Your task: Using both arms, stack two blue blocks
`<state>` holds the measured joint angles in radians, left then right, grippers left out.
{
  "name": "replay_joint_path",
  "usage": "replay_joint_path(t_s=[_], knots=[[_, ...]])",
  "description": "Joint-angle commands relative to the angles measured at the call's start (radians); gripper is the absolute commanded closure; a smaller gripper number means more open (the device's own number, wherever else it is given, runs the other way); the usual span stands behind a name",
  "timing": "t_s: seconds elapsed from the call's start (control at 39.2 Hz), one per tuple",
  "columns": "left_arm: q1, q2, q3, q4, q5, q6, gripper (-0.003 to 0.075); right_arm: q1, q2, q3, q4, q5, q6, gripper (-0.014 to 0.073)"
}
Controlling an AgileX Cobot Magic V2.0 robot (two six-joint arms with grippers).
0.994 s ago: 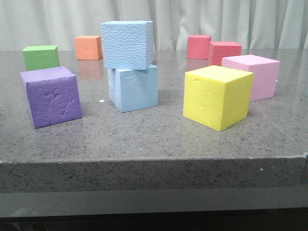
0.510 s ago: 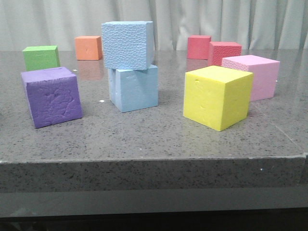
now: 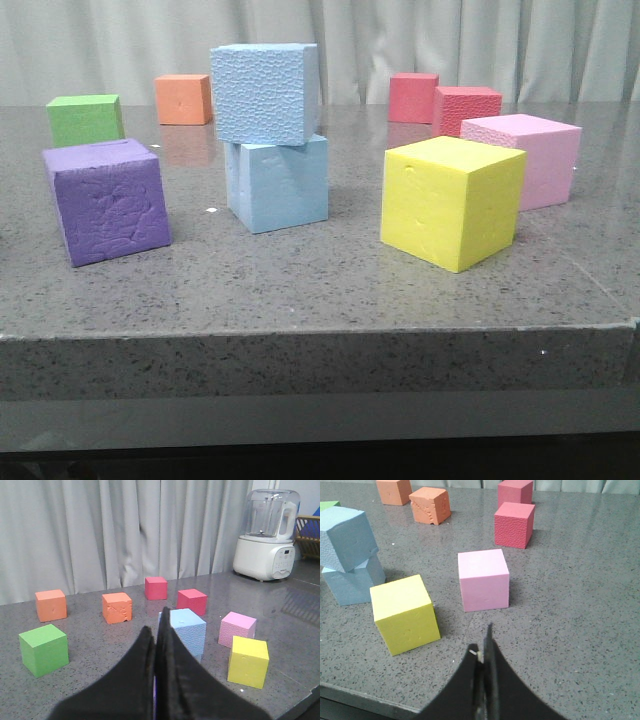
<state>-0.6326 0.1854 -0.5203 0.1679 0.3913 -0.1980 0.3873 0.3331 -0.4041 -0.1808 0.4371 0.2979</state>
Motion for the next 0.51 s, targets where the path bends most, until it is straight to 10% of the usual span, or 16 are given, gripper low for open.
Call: replay_joint_path(t_s=[0.0, 0.48], knots=[[-0.006, 0.012, -0.026, 0.004, -0.085, 0.001, 0.0741, -0.006, 0.006, -0.028, -0.009, -0.079, -0.001, 0.066], [-0.006, 0.01, 0.026, -0.03, -0.103, 0.036, 0.0741, -0.006, 0.006, -0.028, -0.009, -0.079, -0.001, 0.066]])
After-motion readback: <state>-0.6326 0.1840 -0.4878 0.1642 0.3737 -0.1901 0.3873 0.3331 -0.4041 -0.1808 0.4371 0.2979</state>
